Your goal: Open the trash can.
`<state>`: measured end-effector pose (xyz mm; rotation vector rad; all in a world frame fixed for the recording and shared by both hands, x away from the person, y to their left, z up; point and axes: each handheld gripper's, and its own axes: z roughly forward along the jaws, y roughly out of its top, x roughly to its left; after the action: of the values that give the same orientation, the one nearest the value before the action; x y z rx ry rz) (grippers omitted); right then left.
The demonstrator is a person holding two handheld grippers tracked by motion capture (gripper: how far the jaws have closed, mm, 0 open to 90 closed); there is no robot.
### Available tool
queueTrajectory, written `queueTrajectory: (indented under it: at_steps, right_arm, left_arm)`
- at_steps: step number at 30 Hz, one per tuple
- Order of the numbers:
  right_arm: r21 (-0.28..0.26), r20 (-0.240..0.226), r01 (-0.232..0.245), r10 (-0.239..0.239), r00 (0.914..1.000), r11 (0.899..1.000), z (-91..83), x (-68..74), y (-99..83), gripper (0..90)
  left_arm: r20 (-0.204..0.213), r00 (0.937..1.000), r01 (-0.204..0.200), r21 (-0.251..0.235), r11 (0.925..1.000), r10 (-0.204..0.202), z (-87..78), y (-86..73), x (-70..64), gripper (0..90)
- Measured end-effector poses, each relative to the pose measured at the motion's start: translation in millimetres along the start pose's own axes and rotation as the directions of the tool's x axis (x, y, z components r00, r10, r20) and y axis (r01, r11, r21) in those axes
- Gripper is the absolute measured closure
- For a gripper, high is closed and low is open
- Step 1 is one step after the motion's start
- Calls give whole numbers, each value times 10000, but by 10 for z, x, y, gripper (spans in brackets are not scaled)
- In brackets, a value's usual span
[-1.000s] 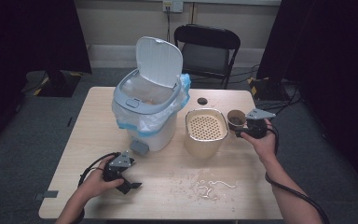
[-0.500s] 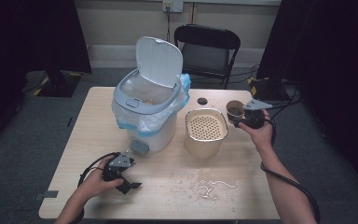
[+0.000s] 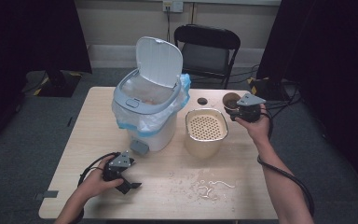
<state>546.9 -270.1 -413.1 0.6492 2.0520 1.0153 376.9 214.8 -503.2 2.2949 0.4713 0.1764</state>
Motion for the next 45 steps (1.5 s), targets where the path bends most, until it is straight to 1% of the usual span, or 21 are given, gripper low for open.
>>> queueTrajectory:
  at_steps: [3,10,14,19,20,23,28,29,32,33,35,36,37,38,39,40,41,42,43,44,45]
  right_arm:
    - [-176,-15,582,-582,9983,9982,-2,-2,51,346]
    - [-578,177,1726,-1718,9850,9833,-31,-34,150,352]
    - [-591,261,2418,-2407,9703,9685,-43,-38,211,353]
    - [-829,346,2983,-2964,9544,9509,-61,-17,298,354]
    - [-892,276,3010,-2997,9536,9494,-64,-13,309,354]
    - [-969,308,3545,-3532,9351,9300,-70,24,350,356]
    - [-891,726,4884,-4834,8724,8681,-88,113,408,356]
    - [-905,713,5005,-4957,8656,8610,-90,126,419,357]
    - [-781,884,5687,-5625,8221,8189,-94,183,451,357]
    - [-684,987,6017,-5948,7978,7958,-97,206,461,357]
    - [-648,1013,6368,-6298,7701,7683,-100,248,475,357]
    - [-553,1058,6605,-6534,7496,7488,-105,276,482,357]
    - [-588,1020,6667,-6599,7444,7430,-106,287,483,357]
    - [-538,1108,6812,-6736,7307,7301,-106,305,483,357]
    - [-388,1202,7021,-6942,7096,7110,-107,321,486,357]
    - [-444,1191,6975,-6894,7145,7152,-112,329,485,357]
    - [-385,1321,7074,-6981,7037,7058,-117,336,487,357]
    - [-243,1375,7282,-7192,6811,6850,-125,347,496,357]
    - [-293,1368,7325,-7231,6770,6802,-134,350,503,357]
    - [-172,1483,7467,-7368,6596,6650,-144,358,513,357]
    - [-4,1576,7750,-7653,6241,6319,-152,365,528,357]
  left_arm:
    - [0,10000,3,-5,10000,-3,0,0,0,0]
    - [14,10000,10,9,10000,-10,-2,-2,1,0]
    - [21,10000,16,-21,10000,-16,0,-3,1,0]
    - [23,10000,3,-21,10000,-3,-1,-3,2,0]
    - [27,10000,5,-19,10000,-5,-1,-3,2,0]
    - [35,10000,1,-22,10000,-1,-1,-3,3,0]
    - [36,10000,-4,-19,10000,4,-1,-3,3,0]
    - [36,10000,-8,-18,10000,8,-1,-3,3,0]
    - [37,10000,-6,-18,10000,6,-1,-3,3,0]
    - [36,10000,-6,-20,10000,6,-1,-3,3,0]
    - [38,10000,-7,-20,10000,7,-1,-3,3,0]
    - [39,10000,-8,-18,10000,8,-1,-3,3,0]
    - [37,10000,-10,-19,10000,10,-1,-3,3,0]
    - [39,10000,-7,-21,10000,7,-1,-3,3,0]
    - [40,10000,-7,-21,10000,7,-1,-3,3,0]
    - [38,10000,-9,-19,10000,9,-2,-3,3,0]
    - [36,10000,-5,-22,10000,5,-1,-3,3,0]
    - [38,10000,-9,-17,10000,9,-2,-3,3,0]
    - [35,10000,-8,-21,10000,8,-1,-3,3,0]
    - [40,10000,-8,-18,10000,8,-1,-3,4,0]
    - [38,10000,-8,-20,10000,8,-1,-3,3,0]
